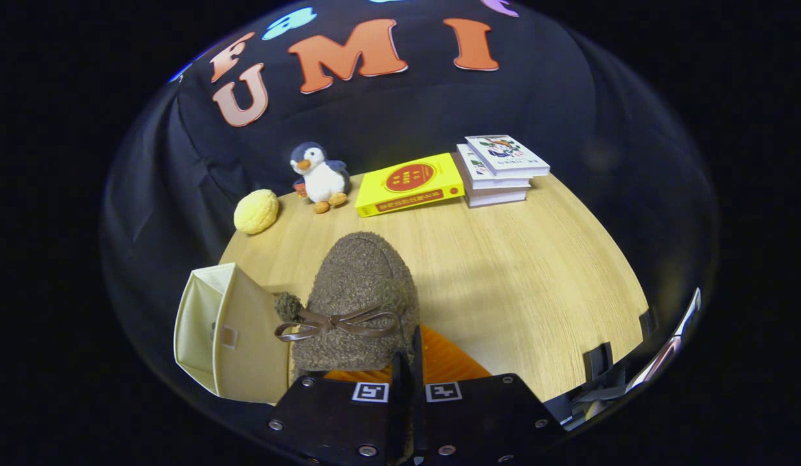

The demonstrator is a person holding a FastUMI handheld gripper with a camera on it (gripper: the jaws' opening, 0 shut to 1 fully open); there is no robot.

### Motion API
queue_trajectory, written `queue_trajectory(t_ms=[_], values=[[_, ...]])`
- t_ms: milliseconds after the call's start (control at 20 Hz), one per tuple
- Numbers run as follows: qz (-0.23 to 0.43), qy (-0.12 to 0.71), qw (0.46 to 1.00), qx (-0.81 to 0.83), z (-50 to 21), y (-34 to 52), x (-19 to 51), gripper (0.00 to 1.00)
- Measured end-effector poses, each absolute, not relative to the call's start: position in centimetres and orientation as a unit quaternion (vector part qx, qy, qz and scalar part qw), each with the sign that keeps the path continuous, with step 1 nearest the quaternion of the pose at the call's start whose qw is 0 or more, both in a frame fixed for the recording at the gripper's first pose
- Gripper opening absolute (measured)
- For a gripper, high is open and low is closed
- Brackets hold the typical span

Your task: Open the storage box then place both shoes into the box .Put the left shoe in first, then the right shoe, with the right side of both shoes facing outward in a uniform manner.

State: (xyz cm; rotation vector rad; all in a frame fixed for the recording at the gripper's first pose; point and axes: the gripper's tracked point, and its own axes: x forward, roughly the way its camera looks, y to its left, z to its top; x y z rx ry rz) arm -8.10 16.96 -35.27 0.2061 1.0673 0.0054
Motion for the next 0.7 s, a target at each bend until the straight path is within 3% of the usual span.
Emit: queue_trajectory(t_ms=[700], values=[[0.108,0.510,0.849,0.082,-30.6,38.4,-6.1,0.07]])
